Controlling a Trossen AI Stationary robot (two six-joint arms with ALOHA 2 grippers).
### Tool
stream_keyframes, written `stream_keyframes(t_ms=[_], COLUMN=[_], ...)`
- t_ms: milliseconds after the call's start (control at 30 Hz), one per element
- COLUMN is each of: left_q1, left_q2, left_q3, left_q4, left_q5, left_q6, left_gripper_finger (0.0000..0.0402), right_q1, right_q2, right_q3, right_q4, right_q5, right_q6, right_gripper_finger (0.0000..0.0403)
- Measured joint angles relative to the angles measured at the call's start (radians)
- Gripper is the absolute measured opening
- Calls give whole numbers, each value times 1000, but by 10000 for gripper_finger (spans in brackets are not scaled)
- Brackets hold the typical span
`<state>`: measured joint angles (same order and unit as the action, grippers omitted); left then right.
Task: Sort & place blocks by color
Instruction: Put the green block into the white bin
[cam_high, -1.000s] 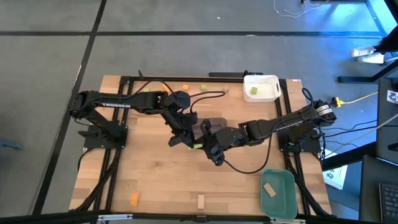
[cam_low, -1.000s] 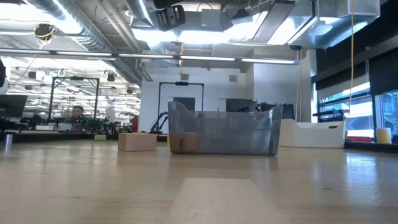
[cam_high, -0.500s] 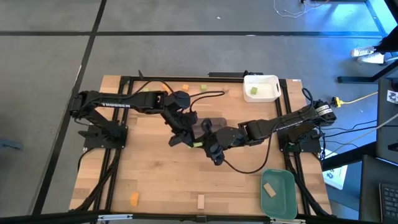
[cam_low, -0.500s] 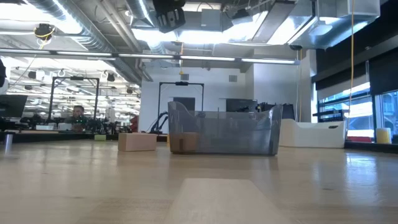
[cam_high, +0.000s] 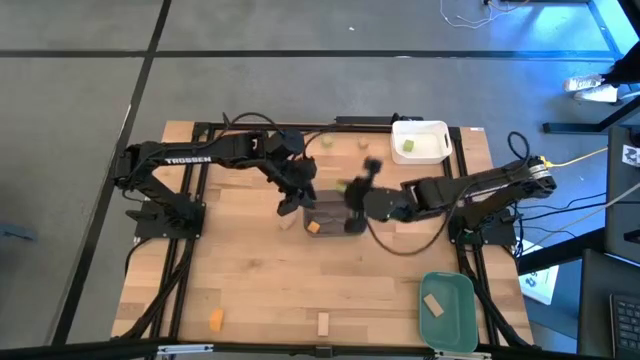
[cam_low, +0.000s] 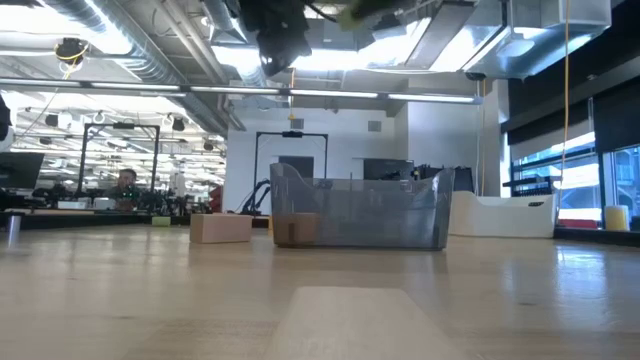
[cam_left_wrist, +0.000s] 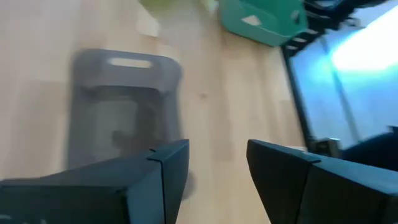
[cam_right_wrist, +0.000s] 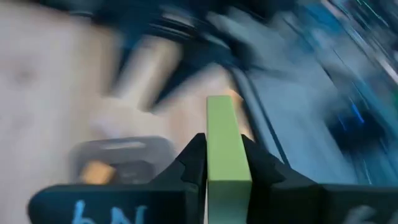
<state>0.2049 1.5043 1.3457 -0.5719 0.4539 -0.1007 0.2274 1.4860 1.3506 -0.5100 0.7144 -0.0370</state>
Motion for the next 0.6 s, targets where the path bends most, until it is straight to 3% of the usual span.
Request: stream_keyframes(t_ms=[133, 300, 400, 600], left_q1=[23, 30, 29, 29], left_q2=[0, 0, 0, 0], left_q3=[0, 0, 0, 0], left_q4=[1, 1, 1, 2], left_q5=[-55, -89, -104, -105], left_q6=[25, 34, 35, 35], left_gripper_finger=[154, 154, 154, 154], right_q1=[-96, -313, -458, -742], right_q2=[-43, -64, -56, -50], right_q3=[0, 0, -1, -1], right_q4=[-209, -570, -719, -727], right_q5=[87, -8, -101, -257], right_q6=[353, 684, 736, 594], right_gripper_finger=[56, 56, 56, 56])
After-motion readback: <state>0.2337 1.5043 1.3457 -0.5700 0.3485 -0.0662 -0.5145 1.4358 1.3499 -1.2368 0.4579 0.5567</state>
